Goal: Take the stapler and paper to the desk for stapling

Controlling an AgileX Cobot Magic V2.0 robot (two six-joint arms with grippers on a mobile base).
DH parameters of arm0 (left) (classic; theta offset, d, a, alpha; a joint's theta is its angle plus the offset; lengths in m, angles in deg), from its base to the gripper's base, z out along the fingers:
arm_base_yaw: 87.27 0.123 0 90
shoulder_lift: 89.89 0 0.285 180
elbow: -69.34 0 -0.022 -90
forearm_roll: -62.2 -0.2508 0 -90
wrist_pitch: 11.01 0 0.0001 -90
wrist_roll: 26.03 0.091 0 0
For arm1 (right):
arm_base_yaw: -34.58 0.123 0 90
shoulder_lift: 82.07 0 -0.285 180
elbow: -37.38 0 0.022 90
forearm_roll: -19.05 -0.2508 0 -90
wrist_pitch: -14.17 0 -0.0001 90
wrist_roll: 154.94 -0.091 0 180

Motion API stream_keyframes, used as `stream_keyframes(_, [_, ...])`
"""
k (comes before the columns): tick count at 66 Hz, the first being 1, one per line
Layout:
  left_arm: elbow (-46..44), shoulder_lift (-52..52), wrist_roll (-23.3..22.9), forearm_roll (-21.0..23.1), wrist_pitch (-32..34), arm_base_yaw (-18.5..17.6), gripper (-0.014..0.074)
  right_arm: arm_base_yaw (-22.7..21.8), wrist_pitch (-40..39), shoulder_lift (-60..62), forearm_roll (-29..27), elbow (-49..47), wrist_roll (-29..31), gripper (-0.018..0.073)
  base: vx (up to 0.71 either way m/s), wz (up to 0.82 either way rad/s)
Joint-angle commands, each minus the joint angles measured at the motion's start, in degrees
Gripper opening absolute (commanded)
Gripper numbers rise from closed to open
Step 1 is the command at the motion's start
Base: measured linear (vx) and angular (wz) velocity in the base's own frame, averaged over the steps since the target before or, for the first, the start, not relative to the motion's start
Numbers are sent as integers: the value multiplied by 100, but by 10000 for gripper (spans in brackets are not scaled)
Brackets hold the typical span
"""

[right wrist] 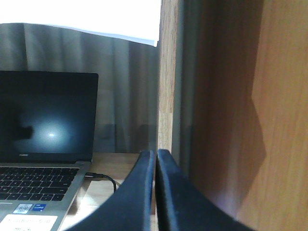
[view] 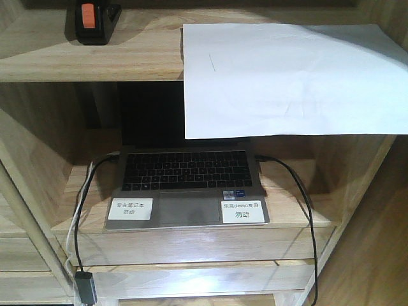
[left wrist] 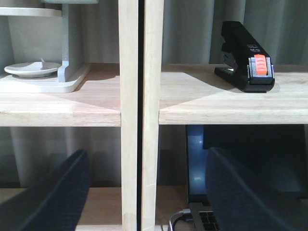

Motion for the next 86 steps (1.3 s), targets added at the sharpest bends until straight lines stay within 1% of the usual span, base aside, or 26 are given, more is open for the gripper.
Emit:
stream_keyframes(1, [-180,-92,0,45,370,-10,496,-19,-409,79,7,21,28,-9,0,0])
stream_keyframes(9, [-180,-107,0,45,390,-14,496,-19,-409,79,7,21,28,-9,0,0])
stream_keyframes(14, [-180,-109,0,45,461,-102,496,-19,-409,79,7,21,28,-9,0,0])
stream_keyframes(24, [-180,-109,115,40,682,-546,501,-19,-409,79,7,21,28,-9,0,0])
stream_keyframes(32, [-198,-125,387,40,773,-891,527,-19,-409,79,7,21,28,-9,0,0])
stream_keyframes(37, [-352,-245,531,40,697,-1104,549,-19,-409,79,7,21,28,-9,0,0])
stream_keyframes(46, [-1006,-774,671,40,378,-1522,572,-19,-409,79,7,21,28,-9,0,0])
stream_keyframes(57, [-1962,-1718,671,40,131,-1821,572,-19,-409,79,7,21,28,-9,0,0])
stream_keyframes(71, [-3256,-3000,666,45,-70,-1906,572,-19,-409,79,7,21,28,-9,0,0])
stream_keyframes(86, [-4529,-4297,610,60,-151,-1906,572,-19,-409,79,7,21,28,-9,0,0])
